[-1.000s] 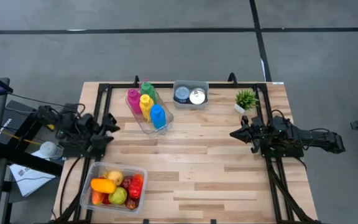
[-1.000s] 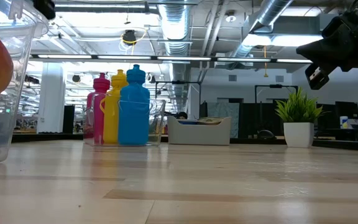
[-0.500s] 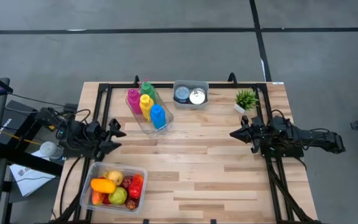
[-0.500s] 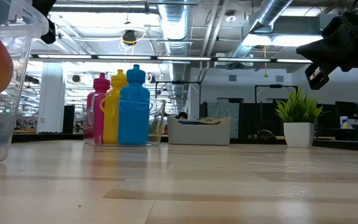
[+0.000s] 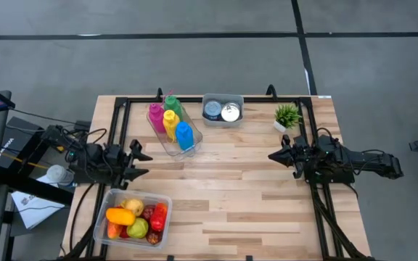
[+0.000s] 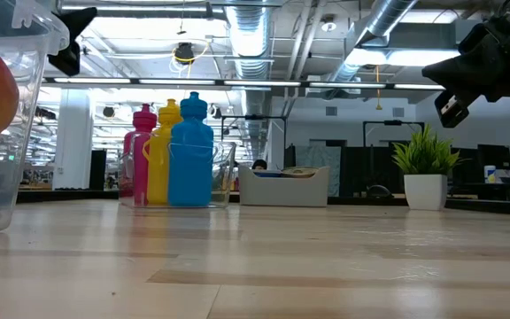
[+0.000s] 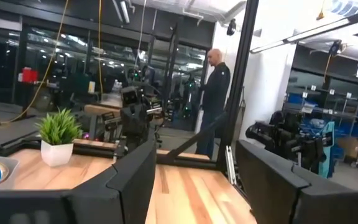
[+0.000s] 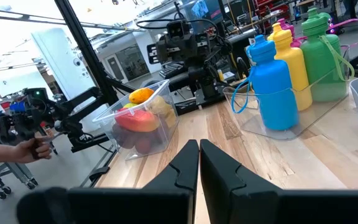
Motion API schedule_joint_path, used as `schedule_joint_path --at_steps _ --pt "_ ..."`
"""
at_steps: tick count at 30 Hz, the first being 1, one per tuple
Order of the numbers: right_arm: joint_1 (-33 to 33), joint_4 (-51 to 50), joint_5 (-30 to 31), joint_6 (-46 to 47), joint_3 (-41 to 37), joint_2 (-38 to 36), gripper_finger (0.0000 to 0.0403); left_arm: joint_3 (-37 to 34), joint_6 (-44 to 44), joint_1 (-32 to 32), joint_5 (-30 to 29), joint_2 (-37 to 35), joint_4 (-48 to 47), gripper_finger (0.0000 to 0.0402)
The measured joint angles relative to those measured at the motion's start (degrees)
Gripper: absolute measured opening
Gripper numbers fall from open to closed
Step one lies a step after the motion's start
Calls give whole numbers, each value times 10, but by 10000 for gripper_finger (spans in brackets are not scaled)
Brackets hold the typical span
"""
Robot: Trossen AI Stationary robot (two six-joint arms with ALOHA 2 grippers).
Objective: Pick & Place Food Item
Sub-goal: Return to Home Position
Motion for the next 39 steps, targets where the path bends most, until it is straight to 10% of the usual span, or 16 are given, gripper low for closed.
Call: schedule_joint_path --at_steps 39 --pt "0 0 0 0 0 0 12 0 71 64 89 0 -170 209"
